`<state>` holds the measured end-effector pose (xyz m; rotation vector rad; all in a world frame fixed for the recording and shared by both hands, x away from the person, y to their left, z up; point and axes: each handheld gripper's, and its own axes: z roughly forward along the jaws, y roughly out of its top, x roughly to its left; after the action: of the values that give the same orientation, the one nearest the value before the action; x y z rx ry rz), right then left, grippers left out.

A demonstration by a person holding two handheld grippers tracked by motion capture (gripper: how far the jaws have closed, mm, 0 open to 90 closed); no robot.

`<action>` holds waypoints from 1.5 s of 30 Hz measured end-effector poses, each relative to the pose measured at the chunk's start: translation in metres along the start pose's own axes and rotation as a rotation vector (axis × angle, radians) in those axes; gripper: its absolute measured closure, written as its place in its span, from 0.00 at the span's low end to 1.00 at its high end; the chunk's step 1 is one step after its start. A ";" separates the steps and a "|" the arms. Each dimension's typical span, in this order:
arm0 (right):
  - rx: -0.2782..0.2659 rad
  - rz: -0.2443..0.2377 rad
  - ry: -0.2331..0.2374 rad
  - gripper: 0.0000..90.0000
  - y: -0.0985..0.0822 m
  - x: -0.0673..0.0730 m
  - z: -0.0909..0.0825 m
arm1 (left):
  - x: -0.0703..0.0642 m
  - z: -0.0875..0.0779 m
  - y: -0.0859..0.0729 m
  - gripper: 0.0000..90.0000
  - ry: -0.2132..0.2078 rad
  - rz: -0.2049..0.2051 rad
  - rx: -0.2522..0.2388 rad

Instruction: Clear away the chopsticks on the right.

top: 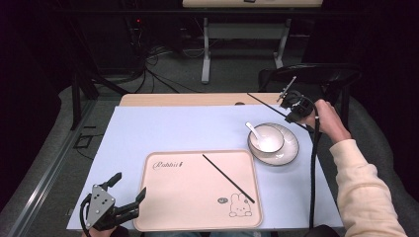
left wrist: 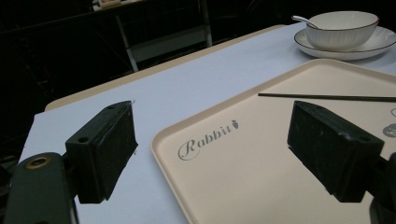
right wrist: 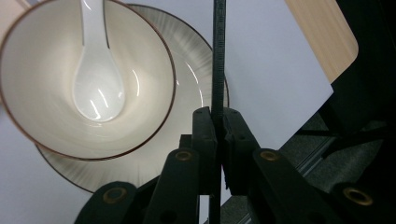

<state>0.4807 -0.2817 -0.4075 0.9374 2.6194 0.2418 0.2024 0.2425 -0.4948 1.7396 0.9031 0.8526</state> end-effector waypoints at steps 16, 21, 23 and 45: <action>-0.057 0.066 0.009 0.94 0.015 0.042 -0.046 | 0.000 0.000 0.000 0.17 0.001 -0.003 -0.002; -0.061 0.076 0.031 0.94 0.020 0.063 -0.048 | 0.000 0.000 0.000 0.17 0.001 -0.002 -0.001; -0.065 0.083 0.035 0.94 0.021 0.066 -0.048 | 0.000 0.000 0.000 0.17 0.001 -0.002 0.000; -0.083 0.017 0.158 0.94 0.035 0.145 -0.025 | 0.000 -0.001 0.000 0.17 0.000 -0.004 -0.007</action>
<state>0.3872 -0.1632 -0.4128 0.9484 2.7207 0.4418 0.2014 0.2430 -0.4949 1.7312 0.9020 0.8528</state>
